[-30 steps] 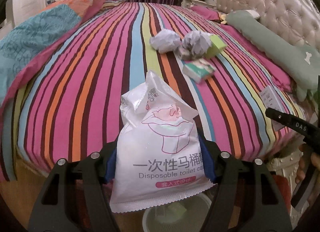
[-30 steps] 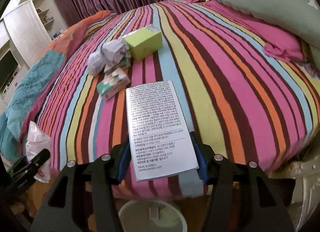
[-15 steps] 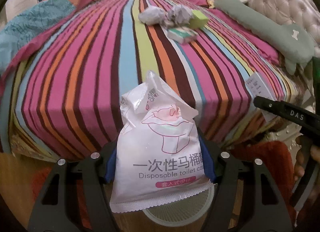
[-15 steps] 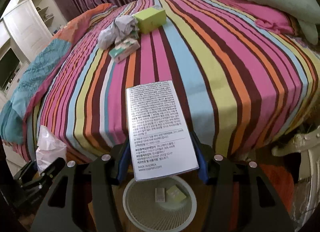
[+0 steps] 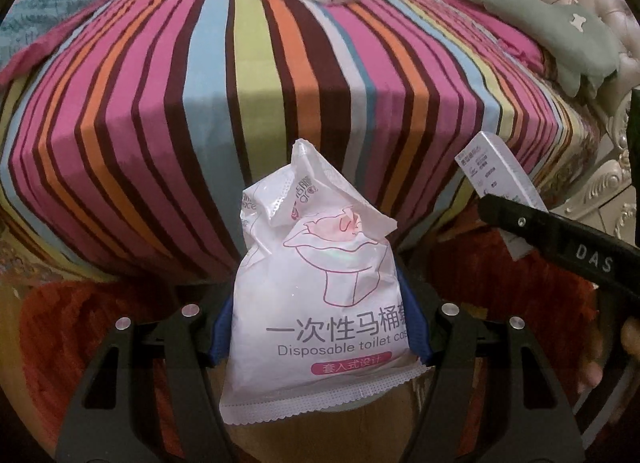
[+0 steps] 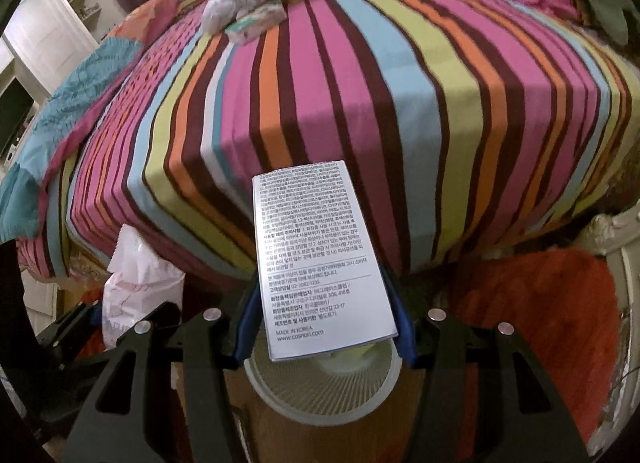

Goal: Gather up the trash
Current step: 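Carry the packet and the white box down over the wastebasket, then open both tools to drop the packet and box into the wastebasket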

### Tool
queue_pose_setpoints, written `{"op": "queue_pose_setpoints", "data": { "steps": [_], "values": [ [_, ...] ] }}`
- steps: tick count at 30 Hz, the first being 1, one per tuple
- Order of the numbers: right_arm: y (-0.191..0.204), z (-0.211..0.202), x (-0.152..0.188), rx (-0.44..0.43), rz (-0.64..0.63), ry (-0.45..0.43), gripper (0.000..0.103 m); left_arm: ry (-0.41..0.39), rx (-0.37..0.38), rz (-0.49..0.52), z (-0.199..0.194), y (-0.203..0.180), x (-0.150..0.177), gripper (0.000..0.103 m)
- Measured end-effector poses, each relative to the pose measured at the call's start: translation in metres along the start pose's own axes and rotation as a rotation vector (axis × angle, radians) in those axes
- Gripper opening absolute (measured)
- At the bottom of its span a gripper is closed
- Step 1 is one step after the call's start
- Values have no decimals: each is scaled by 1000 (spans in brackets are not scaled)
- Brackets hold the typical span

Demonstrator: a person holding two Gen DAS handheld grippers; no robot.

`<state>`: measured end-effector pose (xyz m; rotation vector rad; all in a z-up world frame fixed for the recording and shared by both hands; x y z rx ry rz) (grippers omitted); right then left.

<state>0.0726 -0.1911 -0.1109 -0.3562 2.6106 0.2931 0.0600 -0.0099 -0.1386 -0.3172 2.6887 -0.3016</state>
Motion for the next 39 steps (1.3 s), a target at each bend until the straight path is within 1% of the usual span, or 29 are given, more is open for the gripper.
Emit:
{"op": "queue_pose_setpoints", "data": {
  "steps": [5,11,16,20,26,30,33,39],
  "values": [
    [6,12,12,-27,8,61,52,73,-14,-27,17,7,12,66],
    [11,42,32,-84,47,192,52,149,-25,-26,37,6,24,66],
    [3,66,44,-121,122,291,52,220,-38,-24,56,4,33,66],
    [-4,81,51,-133,171,344,52,272,-35,-38,70,4,39,66],
    [-9,103,59,-135,218,415,52,365,-46,-78,98,6,49,66],
    [-8,121,65,-119,243,466,52,424,-55,-135,115,14,55,66],
    [-6,131,69,-110,249,499,52,458,-65,-159,125,18,61,66],
    [0,144,77,-100,229,547,52,499,-87,-176,133,27,66,66]
  ]
}}
Point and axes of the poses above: each gripper's, at about its wrist camera, not at the fingertips, and z roughly the way its jaws point, y to its left, x to its underside, the point moved 4 cm from there along z, roughly the way its jaws point, and after that the axes turned 14 degrees about -z, right-handed, at the moved point
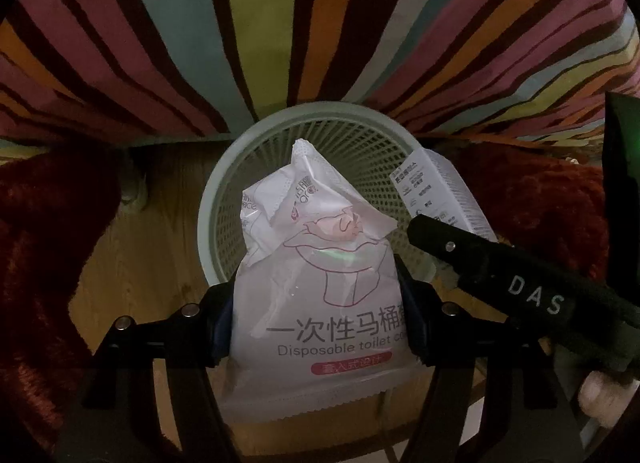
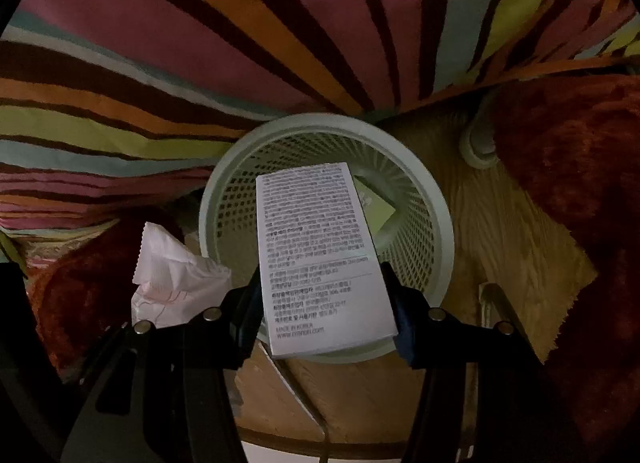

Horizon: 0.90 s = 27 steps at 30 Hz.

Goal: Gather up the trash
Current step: 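Open both tools to drop the packet and box into the wastebasket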

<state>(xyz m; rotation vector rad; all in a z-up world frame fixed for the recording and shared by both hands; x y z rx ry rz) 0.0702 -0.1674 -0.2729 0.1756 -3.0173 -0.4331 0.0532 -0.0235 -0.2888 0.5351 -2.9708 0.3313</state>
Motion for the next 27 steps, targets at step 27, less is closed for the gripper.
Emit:
{"op": "queue_pose_setpoints", "data": {
  "steps": [27],
  "values": [
    [12,-43,-1,152,-73,-204,73,-133,-19,-9,-26,-2,-6,87]
  ]
}}
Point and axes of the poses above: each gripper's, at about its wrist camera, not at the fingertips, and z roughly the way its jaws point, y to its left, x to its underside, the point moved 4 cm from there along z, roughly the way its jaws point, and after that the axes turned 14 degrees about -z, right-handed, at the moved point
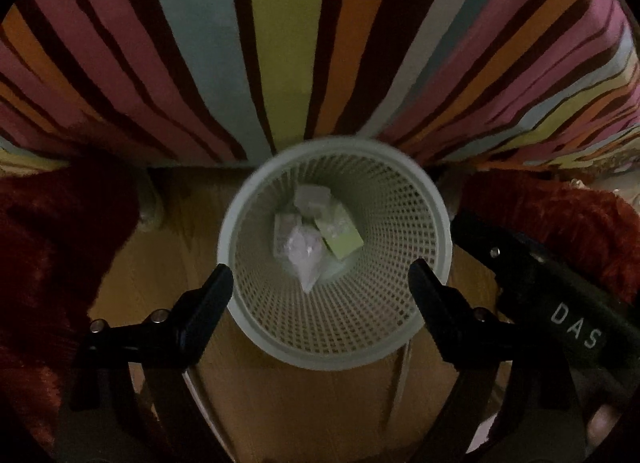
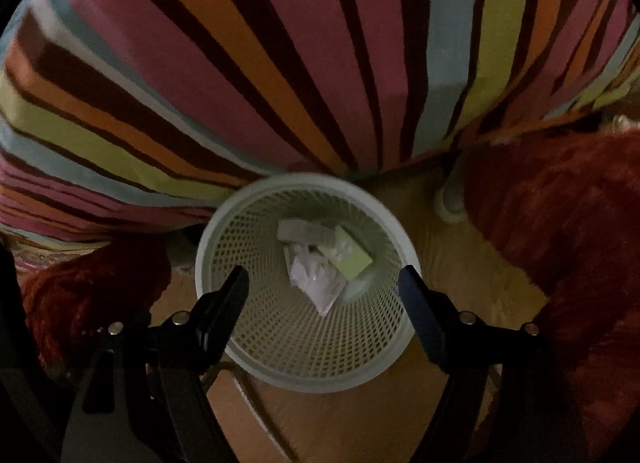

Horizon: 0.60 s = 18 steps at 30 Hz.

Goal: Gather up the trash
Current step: 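Open both tools to drop the packet and box into the wastebasket, then raise both tools back toward the tissues and tissue pack on the bed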

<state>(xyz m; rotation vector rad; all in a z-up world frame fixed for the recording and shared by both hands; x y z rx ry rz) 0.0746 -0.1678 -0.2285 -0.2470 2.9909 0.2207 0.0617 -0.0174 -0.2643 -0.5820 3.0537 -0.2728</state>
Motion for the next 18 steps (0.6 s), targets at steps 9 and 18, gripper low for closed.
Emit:
{"op": "queue_pose_setpoints", "data": {
  "steps": [9,18],
  "values": [
    [3,-37,-9,28,-45,-142,73,-179,1,72,-49,-6,-6,87],
    [4,-80,-21,72,-105,-303,73,-336,-12,125,-94,-9,-14,87]
  ]
}}
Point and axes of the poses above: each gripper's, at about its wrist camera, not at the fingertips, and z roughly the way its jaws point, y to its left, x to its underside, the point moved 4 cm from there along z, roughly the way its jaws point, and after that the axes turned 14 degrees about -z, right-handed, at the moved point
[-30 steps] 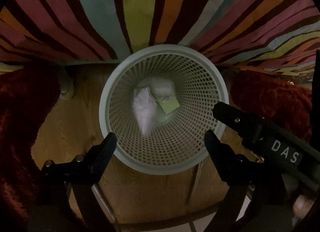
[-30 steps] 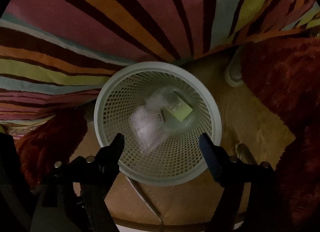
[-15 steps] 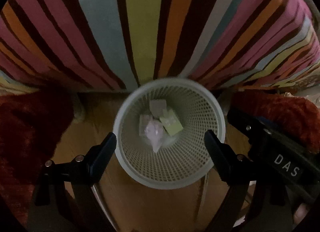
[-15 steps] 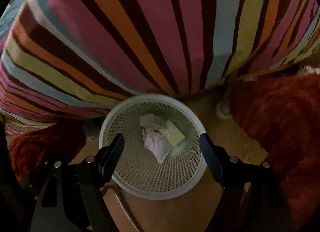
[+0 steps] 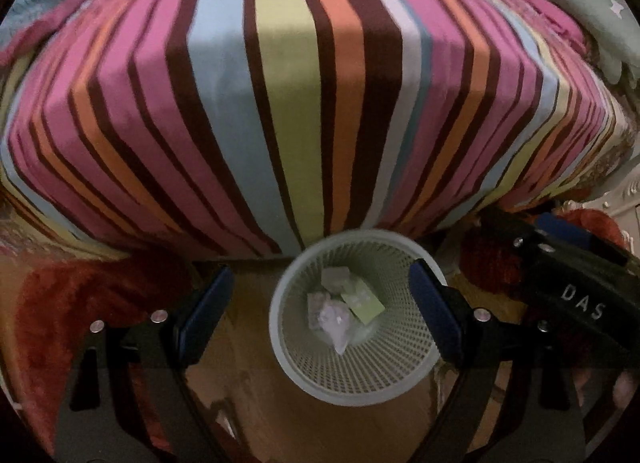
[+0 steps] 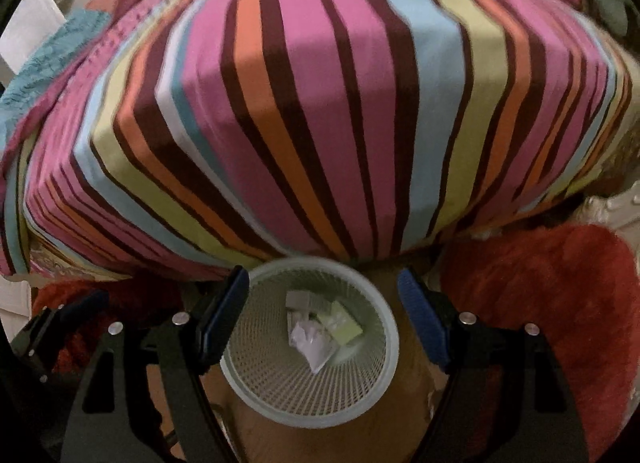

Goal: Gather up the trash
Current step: 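Raise both tools back toward the tissues and tissue pack on the bed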

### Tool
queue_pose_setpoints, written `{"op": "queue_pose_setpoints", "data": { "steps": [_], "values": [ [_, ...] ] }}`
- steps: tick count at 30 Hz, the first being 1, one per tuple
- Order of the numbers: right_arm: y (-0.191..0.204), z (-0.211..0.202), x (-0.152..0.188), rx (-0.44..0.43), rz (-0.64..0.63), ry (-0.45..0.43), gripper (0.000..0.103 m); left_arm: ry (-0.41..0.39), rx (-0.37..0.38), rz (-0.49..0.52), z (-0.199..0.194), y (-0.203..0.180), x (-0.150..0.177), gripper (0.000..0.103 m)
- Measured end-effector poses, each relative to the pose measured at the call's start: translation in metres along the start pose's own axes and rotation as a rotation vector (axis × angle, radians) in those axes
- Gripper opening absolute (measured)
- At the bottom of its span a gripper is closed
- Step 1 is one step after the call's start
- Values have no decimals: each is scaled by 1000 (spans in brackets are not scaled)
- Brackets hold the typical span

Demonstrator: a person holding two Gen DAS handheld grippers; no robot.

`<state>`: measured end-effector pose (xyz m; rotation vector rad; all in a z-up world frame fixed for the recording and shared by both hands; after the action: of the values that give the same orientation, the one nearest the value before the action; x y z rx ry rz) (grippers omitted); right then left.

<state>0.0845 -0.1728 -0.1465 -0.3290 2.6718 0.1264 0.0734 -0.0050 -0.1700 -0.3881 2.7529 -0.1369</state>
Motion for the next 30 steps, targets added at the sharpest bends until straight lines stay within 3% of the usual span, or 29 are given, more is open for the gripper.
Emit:
{"op": "queue_pose_setpoints", "data": {
  "steps": [12,30],
  "values": [
    [-6,-35,-52,19,-37,-173,73,-141,38,-24,-38,6,-53,87],
    [-8,-24,-140,10,-92,-217,73,-257,36,-26,-42,0,-185,87]
  ]
}}
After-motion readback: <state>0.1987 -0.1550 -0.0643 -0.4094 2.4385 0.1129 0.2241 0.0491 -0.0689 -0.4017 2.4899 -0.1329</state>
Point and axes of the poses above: each gripper's, at about its wrist camera, not at the fingertips, and z roughly the way its jaws point, y to its left, x to its underside, the point moved 4 cm from there along z, roughly the way its jaws point, and after that the axes turned 14 degrees about -z, right-handed, at the moved point
